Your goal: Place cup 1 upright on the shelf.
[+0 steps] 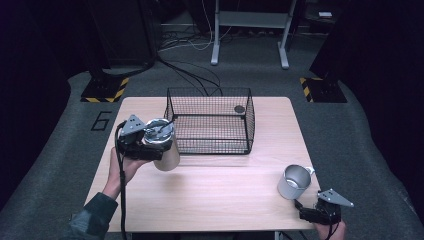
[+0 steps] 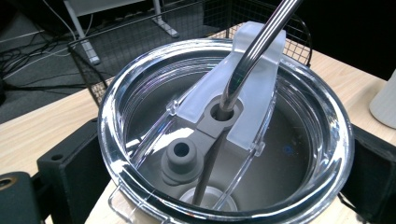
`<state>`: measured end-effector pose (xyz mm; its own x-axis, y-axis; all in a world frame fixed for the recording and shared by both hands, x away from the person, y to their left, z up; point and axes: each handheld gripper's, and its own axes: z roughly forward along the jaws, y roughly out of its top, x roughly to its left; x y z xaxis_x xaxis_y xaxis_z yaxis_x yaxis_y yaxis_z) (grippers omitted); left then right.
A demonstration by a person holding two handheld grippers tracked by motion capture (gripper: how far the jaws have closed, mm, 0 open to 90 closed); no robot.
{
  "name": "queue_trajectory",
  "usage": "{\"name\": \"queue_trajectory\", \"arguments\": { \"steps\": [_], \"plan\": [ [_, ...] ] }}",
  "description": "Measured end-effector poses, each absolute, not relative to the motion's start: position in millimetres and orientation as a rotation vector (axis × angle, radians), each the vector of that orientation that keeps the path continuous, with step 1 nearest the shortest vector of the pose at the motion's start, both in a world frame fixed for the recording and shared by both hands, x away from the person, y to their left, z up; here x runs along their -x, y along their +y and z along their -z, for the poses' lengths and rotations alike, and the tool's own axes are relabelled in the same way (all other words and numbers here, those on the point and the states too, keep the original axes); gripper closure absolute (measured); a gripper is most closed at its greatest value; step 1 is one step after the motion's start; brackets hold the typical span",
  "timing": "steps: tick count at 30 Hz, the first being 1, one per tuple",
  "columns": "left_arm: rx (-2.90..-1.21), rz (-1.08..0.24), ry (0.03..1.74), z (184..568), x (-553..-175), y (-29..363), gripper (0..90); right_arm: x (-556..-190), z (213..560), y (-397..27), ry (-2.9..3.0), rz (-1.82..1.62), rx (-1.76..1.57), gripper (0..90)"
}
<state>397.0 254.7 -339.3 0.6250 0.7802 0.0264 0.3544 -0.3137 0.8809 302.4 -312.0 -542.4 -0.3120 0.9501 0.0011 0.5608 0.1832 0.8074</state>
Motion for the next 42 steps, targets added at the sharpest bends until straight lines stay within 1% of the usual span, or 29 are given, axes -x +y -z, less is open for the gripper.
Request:
{"name": "queue_trajectory", "arguments": {
  "steps": [10, 26, 42],
  "plan": [
    [-1.934, -0.543, 0.839, 325.1, -402.4, 237.9, 4.0, -302.3, 542.5, -312.1, 1.946, -0.989, -1.415, 1.1],
    [-1.925, -0.503, 0.819, 307.0, -414.9, 223.2, 4.0, -302.5, 542.5, -312.4, 1.948, -0.989, -1.411, 1.1],
    [-1.908, -0.531, 0.826, 282.2, -440.4, 211.1, 4.0, -302.5, 542.6, -312.6, 1.949, -0.99, -1.408, 1.2]
  ]
}}
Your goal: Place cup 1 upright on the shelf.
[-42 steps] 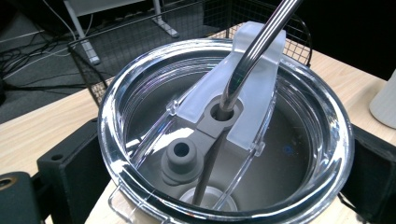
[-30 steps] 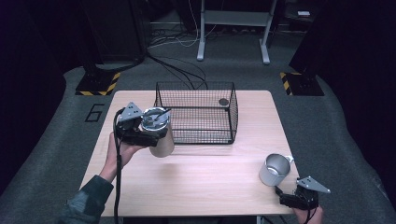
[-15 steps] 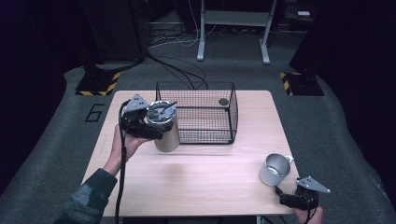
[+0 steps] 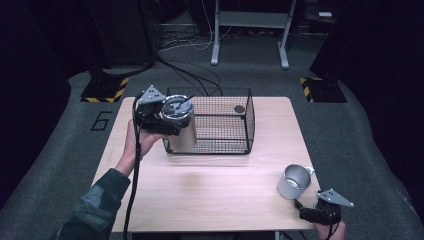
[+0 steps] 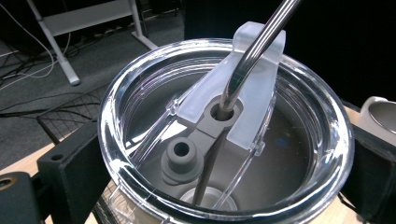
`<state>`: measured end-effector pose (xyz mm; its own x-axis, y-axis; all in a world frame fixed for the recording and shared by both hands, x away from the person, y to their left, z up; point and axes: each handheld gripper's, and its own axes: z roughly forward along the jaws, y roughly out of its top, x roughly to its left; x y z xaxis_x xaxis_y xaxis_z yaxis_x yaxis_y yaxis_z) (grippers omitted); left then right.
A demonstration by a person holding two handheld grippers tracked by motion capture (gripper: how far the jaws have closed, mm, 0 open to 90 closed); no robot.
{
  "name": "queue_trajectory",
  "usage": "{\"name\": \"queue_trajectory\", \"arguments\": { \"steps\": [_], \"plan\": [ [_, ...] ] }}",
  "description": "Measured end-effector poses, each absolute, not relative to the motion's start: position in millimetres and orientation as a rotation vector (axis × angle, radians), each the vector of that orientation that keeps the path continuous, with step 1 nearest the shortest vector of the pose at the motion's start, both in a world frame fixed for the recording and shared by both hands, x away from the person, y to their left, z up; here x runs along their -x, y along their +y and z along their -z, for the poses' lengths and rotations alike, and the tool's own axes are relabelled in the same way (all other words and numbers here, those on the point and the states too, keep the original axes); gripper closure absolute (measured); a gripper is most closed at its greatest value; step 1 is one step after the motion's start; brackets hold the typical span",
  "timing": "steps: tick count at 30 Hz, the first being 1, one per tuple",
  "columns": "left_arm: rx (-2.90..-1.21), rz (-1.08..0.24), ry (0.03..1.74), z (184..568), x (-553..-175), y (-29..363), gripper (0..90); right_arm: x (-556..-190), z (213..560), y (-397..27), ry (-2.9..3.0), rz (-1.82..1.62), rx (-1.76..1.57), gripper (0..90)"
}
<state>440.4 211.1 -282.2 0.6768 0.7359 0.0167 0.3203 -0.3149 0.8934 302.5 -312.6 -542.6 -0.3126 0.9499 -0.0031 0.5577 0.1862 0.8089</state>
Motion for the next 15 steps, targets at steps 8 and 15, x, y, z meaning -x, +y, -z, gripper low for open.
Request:
{"name": "queue_trajectory", "arguments": {
  "steps": [8, 15],
  "plan": [
    [-1.883, -0.553, 0.872, 277.3, -462.8, 211.4, 4.0, -302.5, 542.5, -312.6, 1.949, -0.99, -1.409, 1.2],
    [-1.878, -0.573, 0.905, 276.1, -478.7, 208.7, 4.0, -302.5, 542.6, -312.7, 1.949, -0.991, -1.408, 1.3]
  ]
}}
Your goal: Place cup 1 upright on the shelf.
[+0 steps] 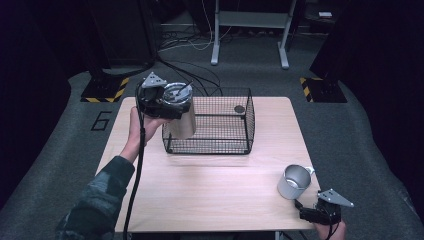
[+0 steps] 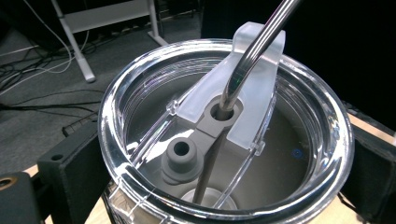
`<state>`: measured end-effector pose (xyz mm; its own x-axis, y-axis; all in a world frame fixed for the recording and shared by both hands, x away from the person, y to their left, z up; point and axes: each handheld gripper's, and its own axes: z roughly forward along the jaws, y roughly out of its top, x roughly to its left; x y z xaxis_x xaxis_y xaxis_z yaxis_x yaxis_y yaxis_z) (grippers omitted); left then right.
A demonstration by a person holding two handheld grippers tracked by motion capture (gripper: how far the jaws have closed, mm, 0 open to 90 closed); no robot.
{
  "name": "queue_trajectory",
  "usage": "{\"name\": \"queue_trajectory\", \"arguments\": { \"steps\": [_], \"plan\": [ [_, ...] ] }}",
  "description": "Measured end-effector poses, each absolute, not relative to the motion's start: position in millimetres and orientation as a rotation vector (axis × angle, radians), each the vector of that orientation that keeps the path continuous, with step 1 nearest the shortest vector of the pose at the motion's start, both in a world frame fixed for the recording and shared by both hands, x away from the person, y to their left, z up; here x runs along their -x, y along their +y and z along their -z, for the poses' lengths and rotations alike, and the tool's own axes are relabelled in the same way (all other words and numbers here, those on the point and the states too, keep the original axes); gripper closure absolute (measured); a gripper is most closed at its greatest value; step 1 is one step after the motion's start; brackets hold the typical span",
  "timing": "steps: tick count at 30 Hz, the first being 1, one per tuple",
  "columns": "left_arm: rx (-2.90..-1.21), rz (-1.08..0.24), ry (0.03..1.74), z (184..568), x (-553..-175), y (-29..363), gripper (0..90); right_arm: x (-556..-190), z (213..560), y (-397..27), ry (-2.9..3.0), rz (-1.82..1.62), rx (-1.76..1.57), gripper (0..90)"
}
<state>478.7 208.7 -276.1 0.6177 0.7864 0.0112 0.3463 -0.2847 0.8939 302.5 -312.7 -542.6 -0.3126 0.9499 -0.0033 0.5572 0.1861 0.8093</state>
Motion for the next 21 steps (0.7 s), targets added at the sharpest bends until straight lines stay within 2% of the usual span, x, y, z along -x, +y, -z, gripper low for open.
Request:
{"name": "queue_trajectory", "arguments": {
  "steps": [21],
  "plan": [
    [-1.906, -0.604, 0.986, 300.6, -519.5, 190.6, 4.0, -302.0, 542.8, -312.2, 1.94, -0.996, -1.415, 1.6]
  ]
}}
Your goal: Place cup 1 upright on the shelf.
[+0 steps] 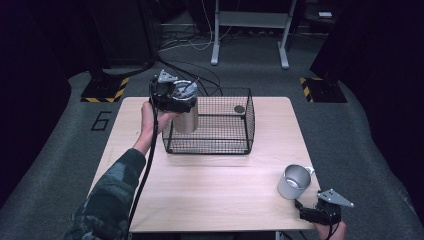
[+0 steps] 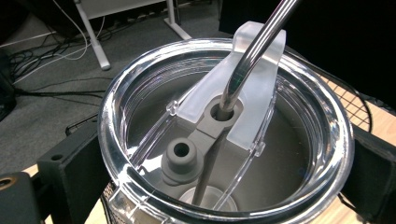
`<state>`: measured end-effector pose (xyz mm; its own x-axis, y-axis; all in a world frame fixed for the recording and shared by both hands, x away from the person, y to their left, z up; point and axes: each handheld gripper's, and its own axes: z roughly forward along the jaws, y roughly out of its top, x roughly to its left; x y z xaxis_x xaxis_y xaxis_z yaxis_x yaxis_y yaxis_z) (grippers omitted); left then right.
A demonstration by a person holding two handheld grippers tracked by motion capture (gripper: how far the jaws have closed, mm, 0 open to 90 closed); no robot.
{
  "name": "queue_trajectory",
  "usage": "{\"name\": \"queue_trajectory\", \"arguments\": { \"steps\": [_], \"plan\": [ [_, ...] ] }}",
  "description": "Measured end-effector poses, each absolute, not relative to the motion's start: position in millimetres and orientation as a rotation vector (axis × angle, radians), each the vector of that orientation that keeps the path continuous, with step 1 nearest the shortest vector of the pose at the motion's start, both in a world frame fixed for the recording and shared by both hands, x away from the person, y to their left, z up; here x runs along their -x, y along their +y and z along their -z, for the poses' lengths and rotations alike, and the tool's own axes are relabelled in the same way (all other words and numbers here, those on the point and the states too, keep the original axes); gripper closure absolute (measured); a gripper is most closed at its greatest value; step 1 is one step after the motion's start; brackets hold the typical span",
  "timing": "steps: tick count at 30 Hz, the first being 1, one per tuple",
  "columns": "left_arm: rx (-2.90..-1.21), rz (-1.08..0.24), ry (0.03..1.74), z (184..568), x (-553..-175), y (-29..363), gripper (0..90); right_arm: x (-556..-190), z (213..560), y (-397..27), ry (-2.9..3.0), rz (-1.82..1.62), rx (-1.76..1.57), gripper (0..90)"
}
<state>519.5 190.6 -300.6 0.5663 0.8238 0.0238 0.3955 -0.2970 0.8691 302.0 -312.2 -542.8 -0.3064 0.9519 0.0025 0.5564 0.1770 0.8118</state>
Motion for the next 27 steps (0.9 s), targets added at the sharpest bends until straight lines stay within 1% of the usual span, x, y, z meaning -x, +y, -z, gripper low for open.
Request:
{"name": "queue_trajectory", "arguments": {
  "steps": [27],
  "plan": [
    [-1.921, -0.621, 1.094, 346.1, -548.0, 177.7, 4.0, -302.0, 542.7, -312.6, 1.943, -0.999, -1.411, 1.6]
  ]
}}
